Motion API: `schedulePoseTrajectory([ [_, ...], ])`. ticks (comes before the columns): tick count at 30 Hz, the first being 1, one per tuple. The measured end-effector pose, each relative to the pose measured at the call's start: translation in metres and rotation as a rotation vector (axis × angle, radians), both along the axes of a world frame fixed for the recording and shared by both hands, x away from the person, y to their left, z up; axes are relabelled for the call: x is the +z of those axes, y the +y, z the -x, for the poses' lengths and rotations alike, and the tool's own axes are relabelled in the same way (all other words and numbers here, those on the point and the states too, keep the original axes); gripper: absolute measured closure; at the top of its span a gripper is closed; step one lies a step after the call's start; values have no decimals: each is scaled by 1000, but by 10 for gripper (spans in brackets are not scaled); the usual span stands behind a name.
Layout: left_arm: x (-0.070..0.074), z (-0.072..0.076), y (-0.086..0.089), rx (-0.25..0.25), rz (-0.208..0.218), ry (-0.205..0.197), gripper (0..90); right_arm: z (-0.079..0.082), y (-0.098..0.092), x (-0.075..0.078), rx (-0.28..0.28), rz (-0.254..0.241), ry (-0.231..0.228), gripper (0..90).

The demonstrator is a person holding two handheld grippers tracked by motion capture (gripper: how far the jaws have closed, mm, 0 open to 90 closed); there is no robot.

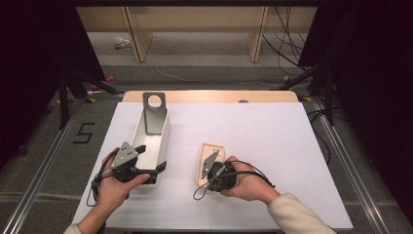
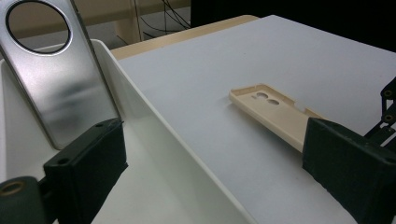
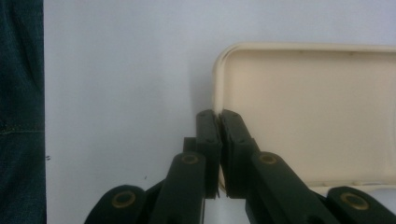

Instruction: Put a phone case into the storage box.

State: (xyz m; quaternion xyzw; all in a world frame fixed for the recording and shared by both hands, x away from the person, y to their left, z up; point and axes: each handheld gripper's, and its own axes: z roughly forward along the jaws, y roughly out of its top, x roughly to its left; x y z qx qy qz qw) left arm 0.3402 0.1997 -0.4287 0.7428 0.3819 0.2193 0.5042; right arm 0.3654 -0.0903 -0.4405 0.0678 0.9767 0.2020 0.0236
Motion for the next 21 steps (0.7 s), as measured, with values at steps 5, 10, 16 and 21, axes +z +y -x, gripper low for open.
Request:
schedulePoseTrajectory([
  [5, 0, 0, 0, 0, 0, 0, 65, -2, -7, 4, -18, -73, -3, 874],
  [10, 0, 0, 0, 3, -1, -1, 67, -4, -12, 9, -23, -132, -16, 874],
  [16, 1, 0, 0, 4, 1, 3, 71, -4, -17, 16, -42, -189, -25, 875],
  [21, 6, 0, -2, 7, 10, 0, 84, -4, -19, 20, -49, -231, -38, 876],
])
